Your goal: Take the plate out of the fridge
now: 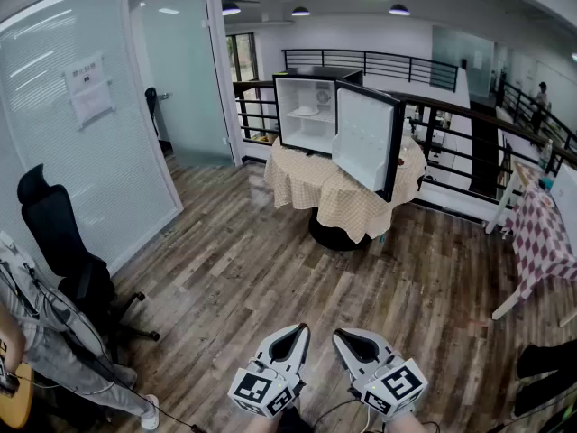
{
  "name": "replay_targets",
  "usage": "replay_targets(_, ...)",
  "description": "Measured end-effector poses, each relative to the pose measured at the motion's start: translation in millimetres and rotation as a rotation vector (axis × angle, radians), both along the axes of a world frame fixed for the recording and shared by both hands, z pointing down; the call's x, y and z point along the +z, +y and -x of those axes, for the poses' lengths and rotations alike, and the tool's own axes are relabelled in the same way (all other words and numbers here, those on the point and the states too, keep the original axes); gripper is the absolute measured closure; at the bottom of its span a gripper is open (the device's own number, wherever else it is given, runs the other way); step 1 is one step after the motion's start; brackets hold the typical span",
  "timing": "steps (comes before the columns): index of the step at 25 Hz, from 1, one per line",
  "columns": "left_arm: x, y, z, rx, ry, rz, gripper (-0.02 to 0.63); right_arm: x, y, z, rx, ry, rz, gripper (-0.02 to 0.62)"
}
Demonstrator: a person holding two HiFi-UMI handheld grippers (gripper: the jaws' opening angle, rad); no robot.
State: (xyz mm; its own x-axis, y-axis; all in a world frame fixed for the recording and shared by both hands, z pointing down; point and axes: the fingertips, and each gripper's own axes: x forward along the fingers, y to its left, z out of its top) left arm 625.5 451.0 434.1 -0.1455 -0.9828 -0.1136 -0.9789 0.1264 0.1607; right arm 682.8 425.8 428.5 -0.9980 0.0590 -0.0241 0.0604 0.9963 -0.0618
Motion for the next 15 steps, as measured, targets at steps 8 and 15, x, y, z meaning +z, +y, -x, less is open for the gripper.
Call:
replay_targets(8,12,-29,97,0.011,0.034,0.021,0.598,10,-33,109,0.017,0.018,0.041,0.554)
replay_targets(15,8,-56,172,0.05,0.019,0.016,0.598,10,-56,187,0.044,0.003,0.06,0.554)
